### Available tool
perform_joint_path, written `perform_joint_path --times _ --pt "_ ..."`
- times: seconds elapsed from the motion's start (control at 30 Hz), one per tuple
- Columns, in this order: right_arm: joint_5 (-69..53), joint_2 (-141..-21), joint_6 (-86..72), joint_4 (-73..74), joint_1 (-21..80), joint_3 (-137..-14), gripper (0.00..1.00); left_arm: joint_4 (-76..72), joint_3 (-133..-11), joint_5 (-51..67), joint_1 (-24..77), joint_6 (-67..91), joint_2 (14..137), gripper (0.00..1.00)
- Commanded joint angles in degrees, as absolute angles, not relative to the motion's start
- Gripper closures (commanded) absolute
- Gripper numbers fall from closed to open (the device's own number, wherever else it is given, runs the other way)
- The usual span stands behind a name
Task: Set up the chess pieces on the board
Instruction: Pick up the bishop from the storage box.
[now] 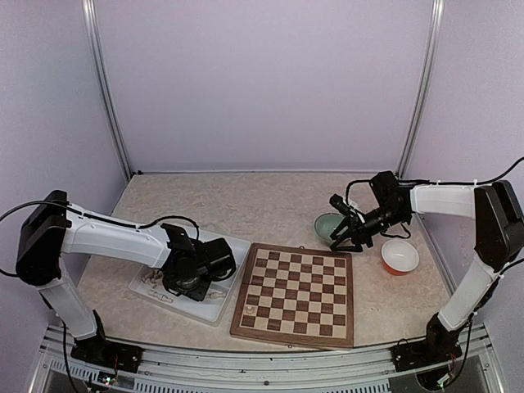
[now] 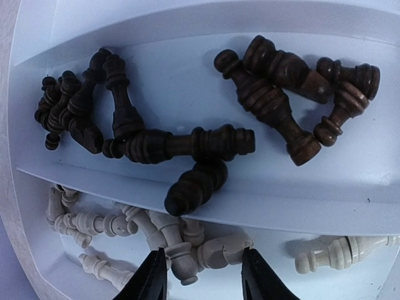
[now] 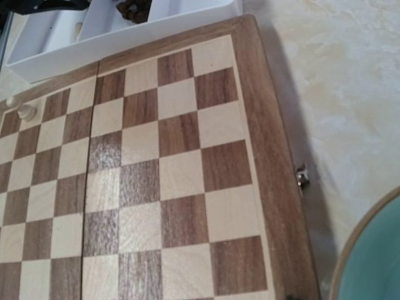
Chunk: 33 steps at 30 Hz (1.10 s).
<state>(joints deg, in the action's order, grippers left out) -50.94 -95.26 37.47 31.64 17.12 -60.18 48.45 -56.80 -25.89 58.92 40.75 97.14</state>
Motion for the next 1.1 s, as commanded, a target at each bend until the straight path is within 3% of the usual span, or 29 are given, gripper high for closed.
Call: perform_joint_path --times 0.0,0.2,0.37,0.5,1.07 --pt "-51.3 -96.2 38.0 32.6 18.0 -61.6 0.44 49.5 -57.6 -27.9 58.8 42.1 97.4 0.59" --pt "-51.2 -96.4 37.9 32.7 17.9 -61.6 0.44 49.5 -57.2 -27.9 58.5 42.8 96.8 0.59" --pt "-51.2 -96.4 38.0 32.8 18.0 -61.4 0.43 49.7 -57.2 -26.9 59.1 43.6 95.6 0.5" --pt "-51.2 -96.7 38.0 32.8 18.0 -61.6 0.44 50.7 -58.4 -27.3 60.6 44.1 93.2 0.49" --pt "-50.9 -97.2 38.1 33.1 18.5 -61.8 0.44 48.3 -54.2 -25.8 58.8 43.1 94.4 0.64"
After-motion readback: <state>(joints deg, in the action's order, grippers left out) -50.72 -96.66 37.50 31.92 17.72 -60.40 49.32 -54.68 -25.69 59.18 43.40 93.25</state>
